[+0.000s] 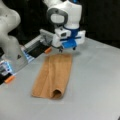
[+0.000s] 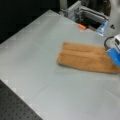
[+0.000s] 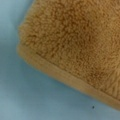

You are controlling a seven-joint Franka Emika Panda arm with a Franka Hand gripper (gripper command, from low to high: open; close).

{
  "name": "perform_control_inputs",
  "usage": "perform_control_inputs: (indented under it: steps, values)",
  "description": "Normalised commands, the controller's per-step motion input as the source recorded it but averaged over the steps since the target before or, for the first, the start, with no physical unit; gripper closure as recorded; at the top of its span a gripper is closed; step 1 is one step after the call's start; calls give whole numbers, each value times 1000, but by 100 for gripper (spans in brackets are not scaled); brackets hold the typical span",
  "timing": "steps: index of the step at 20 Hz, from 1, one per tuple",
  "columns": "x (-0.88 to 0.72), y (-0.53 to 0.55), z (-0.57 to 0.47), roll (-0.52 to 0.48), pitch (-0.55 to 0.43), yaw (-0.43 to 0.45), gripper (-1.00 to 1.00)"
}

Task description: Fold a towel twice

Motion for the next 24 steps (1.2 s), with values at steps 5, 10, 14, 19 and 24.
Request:
perform_control_inputs:
  steps: [5,10,14,19,24]
  values:
    - [161,105,-188,-280,-92,115,-100]
    - [61,60,-283,-239,-109,111,-100]
    - [15,150,-186,-80,-68,38,-100]
    - [-27,162,-128,0,-14,46,-100]
    - [-91,77,-99,-1,27,45,100]
